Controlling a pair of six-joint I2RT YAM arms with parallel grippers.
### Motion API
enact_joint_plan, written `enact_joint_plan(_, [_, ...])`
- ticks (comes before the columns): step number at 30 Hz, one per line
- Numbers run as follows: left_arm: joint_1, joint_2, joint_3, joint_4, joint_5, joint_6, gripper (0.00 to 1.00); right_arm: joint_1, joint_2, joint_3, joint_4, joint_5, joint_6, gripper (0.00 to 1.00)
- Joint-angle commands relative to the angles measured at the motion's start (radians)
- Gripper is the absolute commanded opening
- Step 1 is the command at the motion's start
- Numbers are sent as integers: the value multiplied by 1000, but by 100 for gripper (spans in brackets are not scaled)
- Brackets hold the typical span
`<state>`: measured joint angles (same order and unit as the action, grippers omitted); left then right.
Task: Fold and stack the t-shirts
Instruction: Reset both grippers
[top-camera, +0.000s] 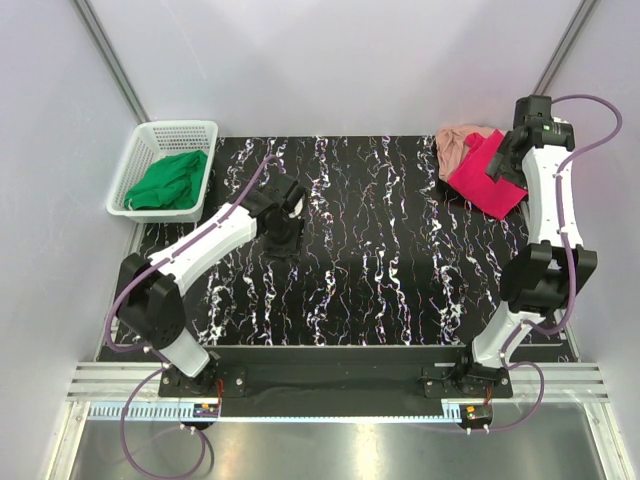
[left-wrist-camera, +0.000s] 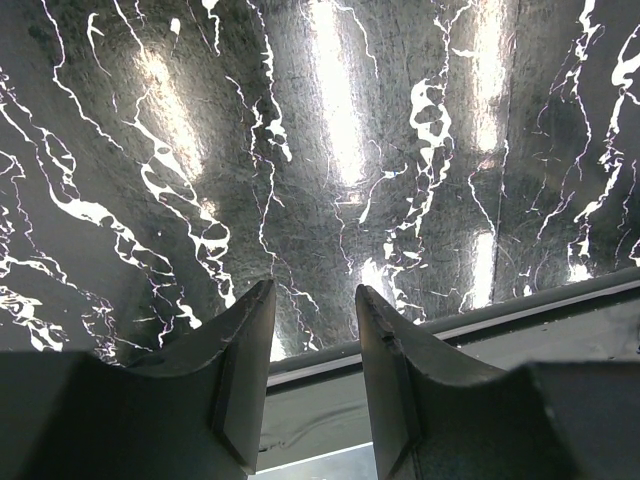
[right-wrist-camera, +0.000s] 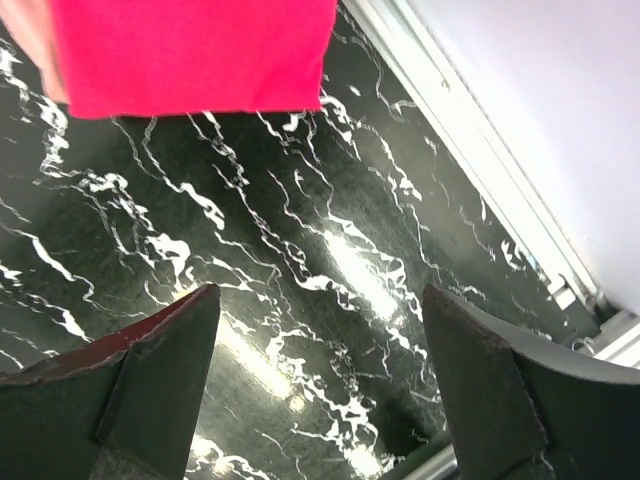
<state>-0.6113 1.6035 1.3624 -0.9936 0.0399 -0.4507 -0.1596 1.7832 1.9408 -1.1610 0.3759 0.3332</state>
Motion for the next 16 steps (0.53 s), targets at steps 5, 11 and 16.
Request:
enact_joint_plan(5, [-1,30,30,29,12,27,42,-11,-54,70,-20,-74,55,89])
enact_joint_plan(11, [1,53,63,27,-24,46,41,-11,-70,130,-57,-95,18,89])
enact_joint_plan(16, [1,36,83,29,-66,17,36,-11,-79,107,-54,-144,10,90])
